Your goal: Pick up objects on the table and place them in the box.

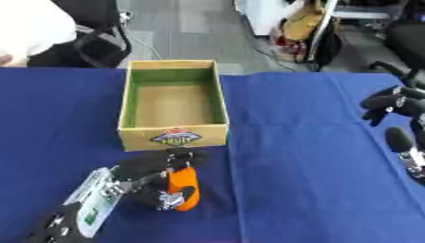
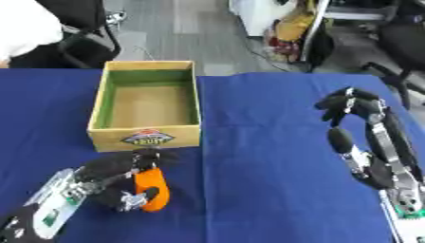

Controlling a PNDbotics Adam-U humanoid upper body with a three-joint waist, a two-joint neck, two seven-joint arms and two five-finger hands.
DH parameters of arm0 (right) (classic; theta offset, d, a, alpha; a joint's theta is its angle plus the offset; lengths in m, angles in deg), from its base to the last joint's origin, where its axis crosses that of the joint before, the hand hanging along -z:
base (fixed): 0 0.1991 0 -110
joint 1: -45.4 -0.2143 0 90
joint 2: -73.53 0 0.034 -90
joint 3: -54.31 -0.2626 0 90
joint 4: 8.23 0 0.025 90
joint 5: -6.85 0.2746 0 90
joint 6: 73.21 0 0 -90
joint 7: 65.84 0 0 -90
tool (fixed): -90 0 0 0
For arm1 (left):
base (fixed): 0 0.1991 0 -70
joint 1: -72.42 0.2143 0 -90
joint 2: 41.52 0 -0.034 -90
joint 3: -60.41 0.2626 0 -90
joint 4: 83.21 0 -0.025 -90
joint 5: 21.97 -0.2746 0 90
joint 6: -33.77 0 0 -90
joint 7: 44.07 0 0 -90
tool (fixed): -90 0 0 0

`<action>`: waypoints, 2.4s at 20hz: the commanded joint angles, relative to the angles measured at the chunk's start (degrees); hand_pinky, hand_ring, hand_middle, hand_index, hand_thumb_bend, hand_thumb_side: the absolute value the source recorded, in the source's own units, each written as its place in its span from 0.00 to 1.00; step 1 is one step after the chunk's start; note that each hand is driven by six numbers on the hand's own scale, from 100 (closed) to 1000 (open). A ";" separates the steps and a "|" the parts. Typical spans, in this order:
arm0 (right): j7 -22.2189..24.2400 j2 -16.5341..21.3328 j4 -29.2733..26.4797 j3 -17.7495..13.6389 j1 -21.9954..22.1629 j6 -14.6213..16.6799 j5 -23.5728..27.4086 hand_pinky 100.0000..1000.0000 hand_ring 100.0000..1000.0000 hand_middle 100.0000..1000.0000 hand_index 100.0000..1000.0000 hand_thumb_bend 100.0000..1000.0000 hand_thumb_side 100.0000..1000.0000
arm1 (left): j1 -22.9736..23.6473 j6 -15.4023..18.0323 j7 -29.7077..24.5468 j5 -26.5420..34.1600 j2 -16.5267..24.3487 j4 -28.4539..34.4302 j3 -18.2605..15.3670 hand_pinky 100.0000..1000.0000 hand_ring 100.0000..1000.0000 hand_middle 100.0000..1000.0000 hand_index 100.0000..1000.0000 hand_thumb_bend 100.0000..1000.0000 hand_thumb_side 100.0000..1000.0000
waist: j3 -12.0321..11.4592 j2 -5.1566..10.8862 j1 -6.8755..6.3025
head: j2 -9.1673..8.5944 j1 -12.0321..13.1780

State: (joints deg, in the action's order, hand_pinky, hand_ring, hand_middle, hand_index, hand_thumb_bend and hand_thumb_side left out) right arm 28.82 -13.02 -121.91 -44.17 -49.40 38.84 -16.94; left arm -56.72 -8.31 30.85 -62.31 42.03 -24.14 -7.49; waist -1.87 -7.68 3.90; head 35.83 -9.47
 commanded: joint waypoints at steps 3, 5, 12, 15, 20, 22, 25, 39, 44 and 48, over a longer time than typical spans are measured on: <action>0.02 1.60 -0.92 -0.61 -0.63 0.07 0.37 0.31 0.44 0.54 0.64 0.42 1.00 | 0.56 4.05 -6.08 -2.15 0.44 -3.02 -0.29 0.59 0.77 0.90 1.00 0.32 0.85 | 0.16 0.26 -0.16 | 0.31 0.09; 0.02 1.62 -0.92 -0.64 -0.57 0.07 0.38 0.31 0.44 0.54 0.64 0.42 1.00 | 0.57 4.05 -5.82 -2.78 0.65 -3.17 -0.66 0.46 0.70 0.86 0.95 0.26 0.78 | 0.12 0.29 -0.18 | 0.42 -0.05; -0.01 1.65 -0.92 -0.68 -0.36 0.14 0.37 0.31 0.44 0.54 0.64 0.42 1.00 | 0.61 4.03 -3.49 -6.69 1.28 -2.86 -1.44 0.00 0.29 0.52 0.53 0.03 0.53 | -0.04 0.42 -0.19 | 0.54 -0.33; -0.02 1.64 -0.92 -0.67 -0.30 0.18 0.31 0.31 0.44 0.54 0.64 0.42 1.00 | 0.73 3.79 -0.94 -8.43 1.43 -2.78 -1.81 0.00 0.09 0.38 0.38 0.00 0.54 | -0.11 0.43 -0.18 | 0.57 -0.39; -0.02 1.63 -0.92 -0.63 -0.18 0.19 0.19 0.31 0.44 0.55 0.64 0.42 1.00 | 1.11 3.34 2.71 -9.76 1.83 -2.86 -1.72 0.00 0.00 0.03 0.20 0.00 0.54 | -0.26 0.42 -0.22 | 0.60 -0.47; -0.03 1.63 -0.92 -0.62 -0.15 0.18 0.14 0.31 0.44 0.54 0.64 0.42 1.00 | 1.38 3.14 3.26 -9.78 1.96 -2.67 -1.58 0.00 0.00 0.00 0.19 0.00 0.51 | -0.31 0.43 -0.22 | 0.55 -0.51; -0.04 1.62 -0.92 -0.60 -0.08 0.18 0.08 0.31 0.44 0.55 0.64 0.42 1.00 | 1.79 3.05 3.52 -8.39 2.10 -2.61 -1.38 0.00 0.00 0.00 0.16 0.00 0.58 | -0.38 0.45 -0.22 | 0.49 -0.57; -0.29 1.86 -0.92 -0.73 0.64 0.00 -0.38 0.31 0.44 0.55 0.64 0.42 1.00 | 2.62 -7.24 -11.46 12.83 8.55 11.67 1.02 0.00 0.00 0.00 0.11 0.01 0.53 | -0.79 0.87 -0.65 | 0.93 -1.47; -0.37 2.00 -0.92 -0.76 0.93 -0.02 -0.45 0.31 0.44 0.55 0.64 0.42 1.00 | 2.01 -12.33 -15.42 18.49 11.53 20.23 1.30 0.00 0.00 0.00 0.09 0.05 0.49 | -0.93 1.16 -0.80 | 0.93 -1.71; -0.40 2.02 -0.92 -0.76 1.03 -0.02 -0.50 0.31 0.44 0.55 0.64 0.42 1.00 | 1.92 -14.48 -16.52 20.06 12.68 25.00 1.21 0.00 0.00 0.00 0.08 0.06 0.47 | -0.98 1.24 -0.83 | 0.91 -1.76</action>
State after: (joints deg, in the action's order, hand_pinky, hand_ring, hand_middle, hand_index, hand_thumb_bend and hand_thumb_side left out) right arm 28.63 -12.81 -121.91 -44.49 -48.48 38.88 -17.27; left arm -53.69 -23.32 15.84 -43.09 53.39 -1.46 -6.08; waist -2.86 -7.30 3.25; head 36.78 -10.62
